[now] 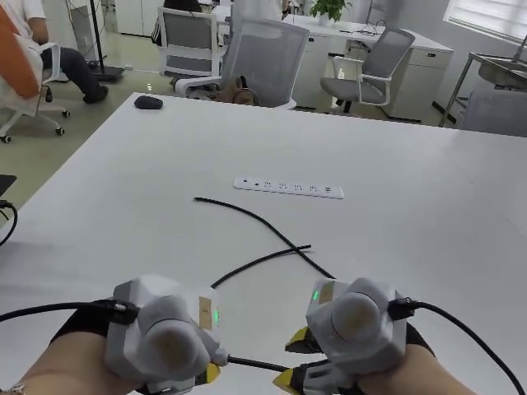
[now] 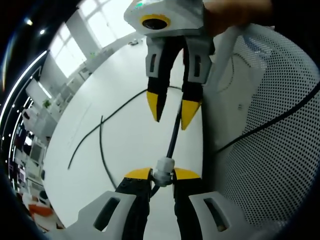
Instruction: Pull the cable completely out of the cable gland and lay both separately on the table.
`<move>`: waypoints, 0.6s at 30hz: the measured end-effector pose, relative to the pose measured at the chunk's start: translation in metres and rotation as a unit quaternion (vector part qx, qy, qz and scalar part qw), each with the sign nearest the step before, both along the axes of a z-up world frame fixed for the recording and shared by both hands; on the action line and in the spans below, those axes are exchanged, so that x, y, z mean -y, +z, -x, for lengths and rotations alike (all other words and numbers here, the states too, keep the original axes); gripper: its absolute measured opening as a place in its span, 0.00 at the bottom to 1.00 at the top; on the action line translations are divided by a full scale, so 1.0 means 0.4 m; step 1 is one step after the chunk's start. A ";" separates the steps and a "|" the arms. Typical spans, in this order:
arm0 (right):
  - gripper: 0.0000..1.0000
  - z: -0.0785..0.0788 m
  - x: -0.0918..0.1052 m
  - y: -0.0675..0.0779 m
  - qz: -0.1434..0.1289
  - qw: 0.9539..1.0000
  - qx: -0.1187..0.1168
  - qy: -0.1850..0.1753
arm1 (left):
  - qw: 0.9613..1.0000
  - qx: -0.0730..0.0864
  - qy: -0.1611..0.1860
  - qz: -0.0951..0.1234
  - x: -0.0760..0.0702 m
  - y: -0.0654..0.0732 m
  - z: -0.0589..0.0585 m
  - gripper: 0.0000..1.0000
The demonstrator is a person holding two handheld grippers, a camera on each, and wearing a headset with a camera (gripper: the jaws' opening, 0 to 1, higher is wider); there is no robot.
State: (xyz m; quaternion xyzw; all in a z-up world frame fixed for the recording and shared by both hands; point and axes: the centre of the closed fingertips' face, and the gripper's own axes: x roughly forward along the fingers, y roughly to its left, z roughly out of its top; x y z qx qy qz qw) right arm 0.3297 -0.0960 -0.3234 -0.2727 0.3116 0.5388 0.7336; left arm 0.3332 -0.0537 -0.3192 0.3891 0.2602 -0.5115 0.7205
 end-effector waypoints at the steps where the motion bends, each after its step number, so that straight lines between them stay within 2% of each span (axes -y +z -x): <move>1: 0.24 0.005 -0.010 0.006 -0.007 1.000 0.002 0.008 | 1.000 0.000 -0.002 -0.002 0.002 -0.002 0.002 0.18; 4: 0.19 0.035 -0.043 0.020 -0.029 0.999 -0.001 0.043 | 1.000 0.005 -0.012 -0.009 0.009 -0.005 0.008 0.18; 5: 0.18 0.038 -0.045 0.021 -0.030 0.998 -0.001 0.048 | 1.000 0.015 -0.016 -0.012 0.013 0.001 0.004 0.18; 6: 0.15 0.044 -0.052 0.024 -0.034 0.998 0.003 0.060 | 1.000 0.014 -0.017 -0.010 0.016 0.002 0.006 0.18; 8: 0.04 0.046 -0.053 0.026 -0.031 0.997 0.010 0.066 | 1.000 0.003 -0.021 -0.005 0.022 -0.003 0.013 0.18; 9: 0.03 0.049 -0.053 0.024 -0.031 0.997 0.005 0.071 | 1.000 0.005 -0.021 -0.007 0.020 -0.004 0.012 0.18; 16: 0.03 0.031 -0.037 0.016 -0.023 0.998 0.008 0.050 | 1.000 0.010 -0.009 -0.006 0.009 0.003 -0.001 0.18; 18: 0.03 0.025 -0.027 0.008 -0.010 0.999 0.012 0.045 | 1.000 0.008 -0.004 -0.003 0.005 0.004 -0.004 0.18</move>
